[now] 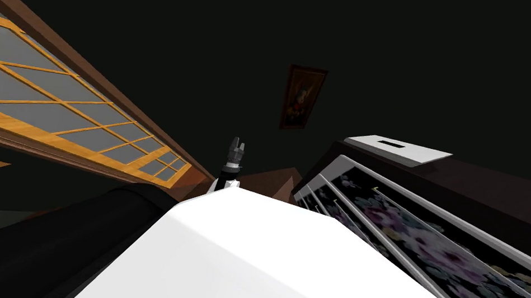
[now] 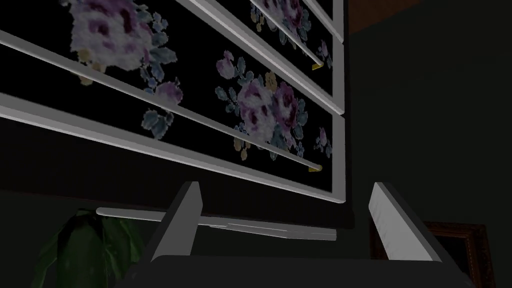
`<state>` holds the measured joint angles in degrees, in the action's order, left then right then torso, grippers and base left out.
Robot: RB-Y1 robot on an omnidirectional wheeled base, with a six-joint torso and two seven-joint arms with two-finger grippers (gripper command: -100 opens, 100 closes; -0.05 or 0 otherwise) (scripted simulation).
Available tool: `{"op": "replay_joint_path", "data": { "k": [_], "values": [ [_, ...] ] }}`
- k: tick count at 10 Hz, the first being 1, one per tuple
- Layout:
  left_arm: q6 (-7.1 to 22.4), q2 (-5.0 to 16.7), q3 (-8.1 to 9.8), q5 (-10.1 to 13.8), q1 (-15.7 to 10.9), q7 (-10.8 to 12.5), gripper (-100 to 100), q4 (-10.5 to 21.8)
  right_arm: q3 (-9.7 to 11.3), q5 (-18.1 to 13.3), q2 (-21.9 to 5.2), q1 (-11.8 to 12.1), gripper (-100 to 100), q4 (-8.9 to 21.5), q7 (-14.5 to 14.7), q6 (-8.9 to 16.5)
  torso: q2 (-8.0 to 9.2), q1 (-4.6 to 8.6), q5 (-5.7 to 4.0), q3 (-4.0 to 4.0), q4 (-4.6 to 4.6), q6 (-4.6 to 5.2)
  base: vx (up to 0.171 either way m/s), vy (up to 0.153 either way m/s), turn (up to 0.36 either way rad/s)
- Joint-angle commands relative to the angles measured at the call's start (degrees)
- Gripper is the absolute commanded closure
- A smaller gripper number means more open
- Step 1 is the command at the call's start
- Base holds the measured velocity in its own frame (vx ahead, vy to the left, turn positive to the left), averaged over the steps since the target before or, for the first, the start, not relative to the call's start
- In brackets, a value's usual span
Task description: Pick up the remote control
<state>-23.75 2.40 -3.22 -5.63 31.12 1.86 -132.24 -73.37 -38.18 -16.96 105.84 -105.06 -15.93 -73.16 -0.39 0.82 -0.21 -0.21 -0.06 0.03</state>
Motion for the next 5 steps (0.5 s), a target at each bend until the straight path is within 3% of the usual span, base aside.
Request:
{"op": "replay_joint_path", "data": {
  "k": [1,2,3,5],
  "values": [
    [0.0,0.0,0.0,0.0,0.0,0.0,0,0.0,-2.8,-2.0,-1.2,2.9,-100,1.0,0.5,-2.4,0.0,0.0,0.0,0.0,0.0,0.0,0.039,-0.144,0.317],
    [0.0,0.0,0.0,0.0,0.0,0.0,0,0.0,-4.5,-3.6,-2.3,4.7,-100,1.6,0.8,-3.7,0.02,-0.03,0.01,0.01,0.0,-0.04,0.061,-0.209,0.375],
    [0.0,0.0,0.0,0.0,0.0,0.0,0,0.0,-4.8,-3.6,-2.3,5.3,-100,1.6,0.8,-4.1,-0.05,0.19,-0.04,-0.03,-0.02,-0.04,0.052,-0.165,0.276],
    [0.0,0.0,0.0,0.0,0.0,0.0,0,0.0,-8.1,-6.4,-4.4,9.2,-100,2.5,1.5,-7.4,-0.1,-0.06,0.01,-0.06,-0.03,-0.04,0.064,-0.164,0.409]
  ]
}}
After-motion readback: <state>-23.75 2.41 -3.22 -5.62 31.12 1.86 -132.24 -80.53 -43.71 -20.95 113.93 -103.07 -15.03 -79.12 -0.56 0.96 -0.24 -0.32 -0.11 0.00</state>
